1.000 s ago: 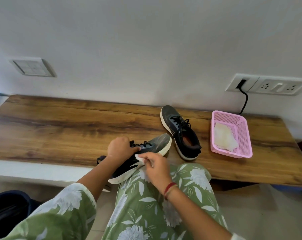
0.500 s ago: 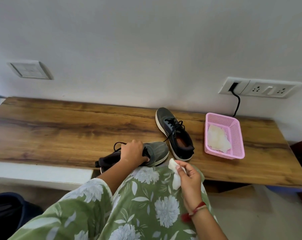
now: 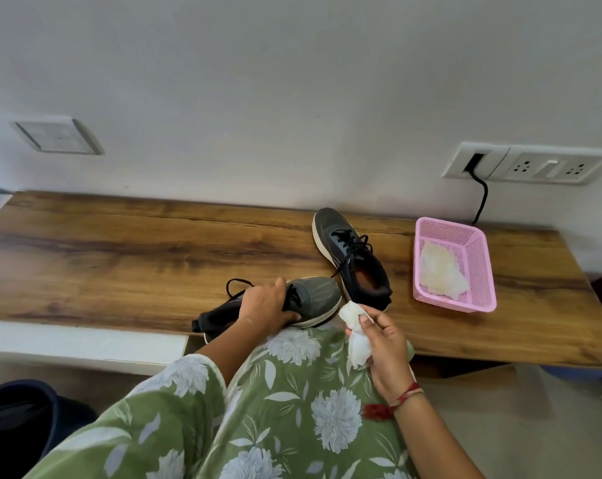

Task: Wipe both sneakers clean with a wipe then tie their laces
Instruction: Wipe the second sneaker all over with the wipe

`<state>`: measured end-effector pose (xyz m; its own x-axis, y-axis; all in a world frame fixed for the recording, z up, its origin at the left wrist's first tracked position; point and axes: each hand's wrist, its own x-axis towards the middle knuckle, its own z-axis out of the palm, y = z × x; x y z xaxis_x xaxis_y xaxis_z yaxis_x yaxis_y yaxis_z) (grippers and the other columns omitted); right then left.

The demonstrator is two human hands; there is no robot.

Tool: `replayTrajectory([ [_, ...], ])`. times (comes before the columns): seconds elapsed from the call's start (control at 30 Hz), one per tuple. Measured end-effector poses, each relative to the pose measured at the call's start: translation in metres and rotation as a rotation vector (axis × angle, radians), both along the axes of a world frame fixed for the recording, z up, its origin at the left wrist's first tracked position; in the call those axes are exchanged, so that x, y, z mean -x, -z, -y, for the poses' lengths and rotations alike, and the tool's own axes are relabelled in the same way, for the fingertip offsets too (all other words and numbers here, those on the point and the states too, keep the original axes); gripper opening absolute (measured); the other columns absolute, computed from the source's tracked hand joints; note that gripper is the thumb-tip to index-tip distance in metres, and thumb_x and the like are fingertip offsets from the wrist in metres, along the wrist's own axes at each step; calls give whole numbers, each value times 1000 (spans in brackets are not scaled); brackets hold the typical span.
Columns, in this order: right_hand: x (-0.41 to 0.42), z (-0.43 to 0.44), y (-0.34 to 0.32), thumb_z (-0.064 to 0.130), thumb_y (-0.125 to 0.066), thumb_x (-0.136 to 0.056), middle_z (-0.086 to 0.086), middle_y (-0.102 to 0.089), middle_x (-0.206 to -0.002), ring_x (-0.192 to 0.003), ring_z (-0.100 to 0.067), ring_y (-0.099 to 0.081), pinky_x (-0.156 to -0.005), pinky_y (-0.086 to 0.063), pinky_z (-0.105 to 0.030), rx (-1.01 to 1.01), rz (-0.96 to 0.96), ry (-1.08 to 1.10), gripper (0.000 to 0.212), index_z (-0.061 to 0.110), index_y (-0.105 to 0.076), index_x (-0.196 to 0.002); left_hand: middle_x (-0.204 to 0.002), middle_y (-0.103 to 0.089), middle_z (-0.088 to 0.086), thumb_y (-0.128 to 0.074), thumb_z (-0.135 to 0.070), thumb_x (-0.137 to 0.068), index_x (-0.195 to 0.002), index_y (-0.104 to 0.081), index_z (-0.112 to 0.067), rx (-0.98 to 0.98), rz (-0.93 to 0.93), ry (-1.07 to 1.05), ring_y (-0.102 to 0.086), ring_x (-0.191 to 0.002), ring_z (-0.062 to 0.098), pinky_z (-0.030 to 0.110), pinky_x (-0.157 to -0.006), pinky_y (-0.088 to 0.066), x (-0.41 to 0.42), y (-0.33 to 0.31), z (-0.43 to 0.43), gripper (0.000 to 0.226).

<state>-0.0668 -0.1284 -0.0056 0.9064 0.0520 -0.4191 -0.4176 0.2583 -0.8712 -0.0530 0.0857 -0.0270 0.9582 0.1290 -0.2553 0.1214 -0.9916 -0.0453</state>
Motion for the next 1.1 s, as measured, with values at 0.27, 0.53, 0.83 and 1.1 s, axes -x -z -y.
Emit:
replayTrajectory([
  [0.27, 0, 1, -1, 3, -52, -91, -9, -70, -90, -68, -14, -66, -57, -54, -23, 1, -20, 13, 17, 10, -65, -99, -102, -67, 7, -52, -63, -85, -114, -52, -14, 20, -81, 99, -64, -94, 28, 33, -66, -45, -17, -8, -17, 56],
  [0.53, -6, 2, -32, 5, -56, -89, -7, -69, -85, -65, -12, -65, -47, -52, -24, -99, -81, 3, 15, 9, -64, -101, -99, -67, 8, -59, -59, -84, -100, -61, -11, 127, -133, 226, -62, -95, 28, 31, -69, -41, -20, -49, -50, 51],
  [0.83, -1, 3, -47, 4, -64, -83, -7, -67, -94, -86, -22, -62, -77, -52, -39, 92, 26, 25, 13, 11, -66, -95, -115, -62, 5, -64, -51, -83, -121, -43, -18, 394, -174, 185, -58, -101, 26, 32, -76, -40, -13, -51, -30, 55],
  [1.1, -15, -7, -36, 1, -60, -84, 5, -64, -92, -81, -7, -57, -72, -46, -16, 886, 546, -224, 22, 18, -72, -93, -66, -54, -4, -49, -79, -74, -73, -53, -20, 297, -70, 121, -57, -70, 19, 32, -79, -44, -7, -38, -18, 60],
])
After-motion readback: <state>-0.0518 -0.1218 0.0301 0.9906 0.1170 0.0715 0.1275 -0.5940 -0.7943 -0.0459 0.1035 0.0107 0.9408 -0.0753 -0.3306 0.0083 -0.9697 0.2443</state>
